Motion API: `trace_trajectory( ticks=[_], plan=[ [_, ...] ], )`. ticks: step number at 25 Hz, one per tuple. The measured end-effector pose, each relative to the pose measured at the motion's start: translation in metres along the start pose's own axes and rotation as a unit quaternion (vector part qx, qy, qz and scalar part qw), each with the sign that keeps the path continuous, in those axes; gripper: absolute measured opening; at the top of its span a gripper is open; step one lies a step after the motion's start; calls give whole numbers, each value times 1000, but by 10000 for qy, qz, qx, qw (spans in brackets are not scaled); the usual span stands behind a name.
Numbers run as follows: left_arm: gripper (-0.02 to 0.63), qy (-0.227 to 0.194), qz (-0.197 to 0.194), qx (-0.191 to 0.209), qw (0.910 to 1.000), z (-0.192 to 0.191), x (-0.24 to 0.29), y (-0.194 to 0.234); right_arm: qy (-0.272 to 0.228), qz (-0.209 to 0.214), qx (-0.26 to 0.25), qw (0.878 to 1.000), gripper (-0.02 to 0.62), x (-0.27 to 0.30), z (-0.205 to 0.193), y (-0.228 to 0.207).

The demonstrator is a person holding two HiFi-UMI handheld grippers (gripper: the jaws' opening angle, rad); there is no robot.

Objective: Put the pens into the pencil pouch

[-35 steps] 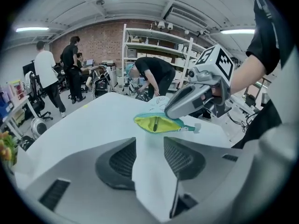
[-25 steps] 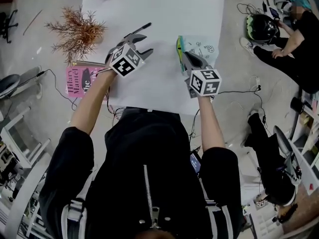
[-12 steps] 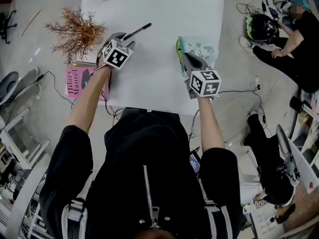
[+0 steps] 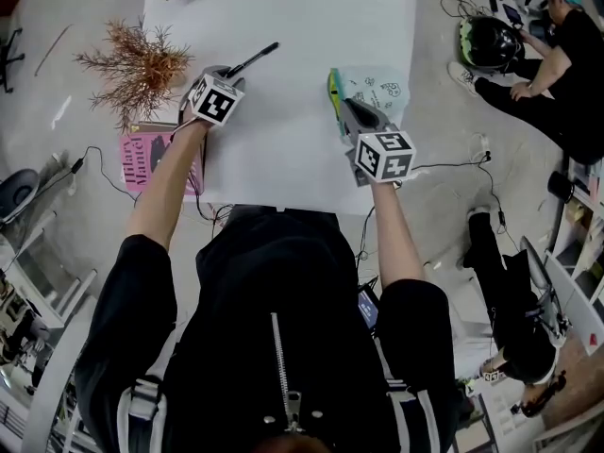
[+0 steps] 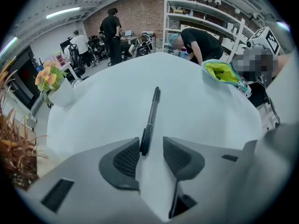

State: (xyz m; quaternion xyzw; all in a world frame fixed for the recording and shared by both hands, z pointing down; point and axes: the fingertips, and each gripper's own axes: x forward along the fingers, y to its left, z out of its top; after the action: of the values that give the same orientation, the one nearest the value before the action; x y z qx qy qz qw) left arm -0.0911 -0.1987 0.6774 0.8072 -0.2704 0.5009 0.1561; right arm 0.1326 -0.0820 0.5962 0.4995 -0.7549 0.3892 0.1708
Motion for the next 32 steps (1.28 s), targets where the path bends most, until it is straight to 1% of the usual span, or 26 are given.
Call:
trace_trajectory(
  ticks=[2, 6, 14, 17, 24, 26, 32],
  plan=[
    [162, -1, -68, 31, 10000, 1, 0, -3, 0, -15, 7, 10000, 42, -1, 0, -1],
    [83, -33, -233, 52, 9997, 3, 0, -12, -9, -41, 22, 10000, 43, -3, 1, -1],
    [72, -60, -231, 81, 9997, 4, -3, -18, -50, -62, 70, 9999, 42, -7, 1, -2],
    [71, -151, -232, 131, 9995, 9, -8, -22, -79, -68, 120, 9999, 43, -9, 1, -5],
    [71, -415, -386, 288, 9980, 18, -26, -36, -214, -147, 239, 9994, 41, -11, 11, -6],
    [71, -503, -470, 363, 9970, 22, -34, -43, -233, -110, 278, 9993, 41, -10, 8, -8],
    [71, -701, -882, 706, 9911, 39, -54, -76, -370, -201, 383, 9984, 41, -15, 21, -10]
  ],
)
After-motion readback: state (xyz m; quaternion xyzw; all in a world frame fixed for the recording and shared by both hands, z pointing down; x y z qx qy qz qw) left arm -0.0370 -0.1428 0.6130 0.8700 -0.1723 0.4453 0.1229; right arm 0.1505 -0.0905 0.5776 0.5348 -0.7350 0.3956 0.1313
